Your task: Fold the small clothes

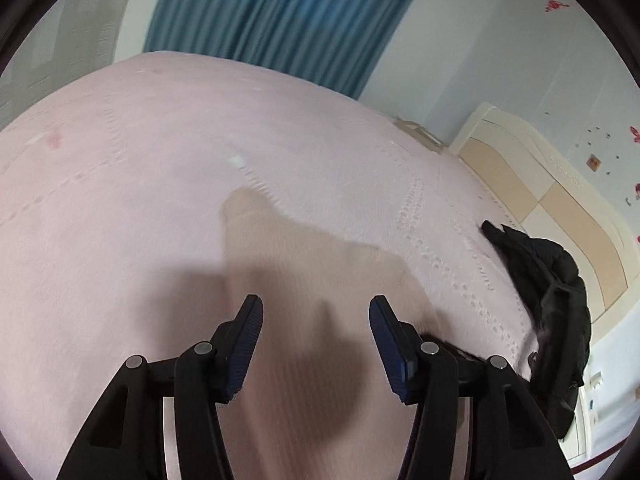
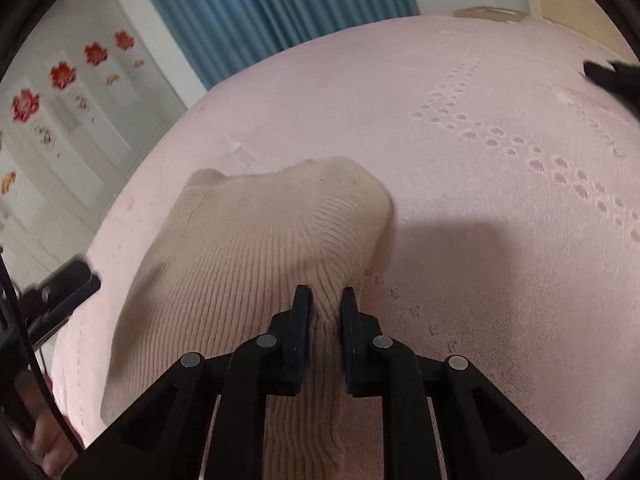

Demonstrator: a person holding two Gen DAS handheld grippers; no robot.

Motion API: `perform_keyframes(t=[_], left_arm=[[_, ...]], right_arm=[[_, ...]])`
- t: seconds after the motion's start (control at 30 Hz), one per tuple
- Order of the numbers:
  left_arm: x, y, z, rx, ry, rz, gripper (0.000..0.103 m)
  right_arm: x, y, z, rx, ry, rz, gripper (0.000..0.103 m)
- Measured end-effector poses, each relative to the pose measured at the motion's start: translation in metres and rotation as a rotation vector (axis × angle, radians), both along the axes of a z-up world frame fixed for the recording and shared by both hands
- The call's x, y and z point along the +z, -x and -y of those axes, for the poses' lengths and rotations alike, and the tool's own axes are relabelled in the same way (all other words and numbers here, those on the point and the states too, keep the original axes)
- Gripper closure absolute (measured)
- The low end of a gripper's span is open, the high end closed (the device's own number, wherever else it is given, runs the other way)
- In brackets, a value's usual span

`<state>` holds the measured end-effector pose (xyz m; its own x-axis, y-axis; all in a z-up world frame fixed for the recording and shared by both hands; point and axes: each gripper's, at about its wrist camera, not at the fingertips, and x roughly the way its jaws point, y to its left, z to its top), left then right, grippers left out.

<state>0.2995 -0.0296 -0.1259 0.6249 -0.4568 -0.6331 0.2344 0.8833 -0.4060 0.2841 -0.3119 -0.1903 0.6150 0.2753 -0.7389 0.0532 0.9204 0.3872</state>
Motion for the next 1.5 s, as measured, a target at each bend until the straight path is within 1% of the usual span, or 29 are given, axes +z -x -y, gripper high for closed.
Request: perform_keyframes(t=[0.07,0.13,0.17,0.23,0.3,0.33,0.37,0.43,0.47,0.53,0.57,0.63,0.7,0.73,0.8,0.83,0.87,0.93,1.0,1.1,1.2,1.33,1.4,1.47,1.5], left_arm=[[-0.003,-0.015,0.004,-0.045,0.02,0.009,0.051],[-0.008,-0.031,0.008,-0.071,0.009,0.014,0.051],[-0.012,-0.037,0.01,-0.078,0.003,0.004,0.051],[-0.028,-0.06,0.012,-0.08,-0.014,-0.058,0.051],[-0.047,-0.076,0.008,-0.059,-0.024,-0.119,0.055],[-0.057,-0.084,0.003,-0.033,-0.028,-0.147,0.062],[-0.062,-0.088,0.0,-0.017,-0.023,-0.156,0.07],[-0.067,-0.091,-0.012,0.009,0.016,-0.152,0.071],[-0.066,-0.091,-0.016,0.024,0.024,-0.148,0.072],[-0.064,-0.086,-0.021,0.057,0.03,-0.127,0.073],[-0.062,-0.083,-0.021,0.068,0.014,-0.115,0.073],[-0.058,-0.072,-0.015,0.074,-0.043,-0.086,0.073],[-0.054,-0.059,-0.008,0.06,-0.106,-0.063,0.072],[-0.052,-0.049,-0.005,0.053,-0.137,-0.045,0.07],[-0.049,-0.031,-0.006,0.06,-0.166,-0.017,0.066],[-0.047,-0.025,-0.008,0.063,-0.165,-0.009,0.062],[-0.046,-0.018,-0.009,0.067,-0.161,-0.01,0.061],[-0.044,-0.008,-0.01,0.076,-0.132,-0.031,0.061],[-0.043,0.003,-0.024,0.087,-0.106,-0.049,0.06],[-0.047,0.028,-0.024,0.098,-0.099,-0.048,0.057],[-0.05,0.04,-0.021,0.102,-0.098,-0.041,0.055],[-0.05,0.032,-0.01,0.102,-0.128,-0.028,0.052],[-0.051,0.026,-0.011,0.11,-0.119,-0.035,0.049],[-0.05,0.026,-0.015,0.114,-0.103,-0.029,0.05],[-0.049,0.024,-0.015,0.109,-0.095,-0.013,0.051]], right_arm=[[0.009,0.002,0.003,0.002,-0.025,0.042,0.085],[0.017,0.006,0.007,-0.028,-0.021,0.104,0.081],[0.019,0.007,0.009,-0.038,-0.019,0.123,0.08],[0.018,0.006,0.011,-0.037,-0.045,0.148,0.08],[0.017,0.005,0.011,-0.019,-0.077,0.162,0.08],[0.018,0.002,0.01,-0.011,-0.084,0.166,0.08],[0.018,0.0,0.007,0.003,-0.086,0.167,0.08],[0.013,-0.005,-0.004,0.053,-0.052,0.142,0.079],[0.009,-0.009,-0.011,0.068,-0.004,0.119,0.079],[0.0,-0.018,-0.022,0.064,0.11,0.066,0.078],[-0.003,-0.02,-0.024,0.073,0.13,0.056,0.078],[-0.001,-0.02,-0.023,0.07,0.13,0.057,0.078],[-0.002,-0.022,-0.021,0.072,0.137,0.032,0.078],[-0.003,-0.024,-0.019,0.07,0.134,0.021,0.079],[-0.004,-0.026,-0.017,0.069,0.131,-0.004,0.079],[-0.004,-0.025,-0.015,0.07,0.127,-0.013,0.079],[-0.003,-0.023,-0.013,0.069,0.125,-0.017,0.079],[-0.001,-0.02,-0.009,0.067,0.119,-0.016,0.079],[0.002,-0.014,-0.003,0.064,0.099,-0.006,0.078],[0.008,-0.005,-0.001,0.064,0.081,0.025,0.078],[0.012,0.002,-0.005,0.075,0.106,0.047,0.078],[0.021,0.012,-0.003,0.065,0.045,0.092,0.078],[0.026,0.015,-0.002,0.065,0.015,0.125,0.078],[0.03,0.015,-0.007,0.088,-0.001,0.155,0.078],[0.031,0.015,-0.009,0.098,0.0,0.163,0.078]])
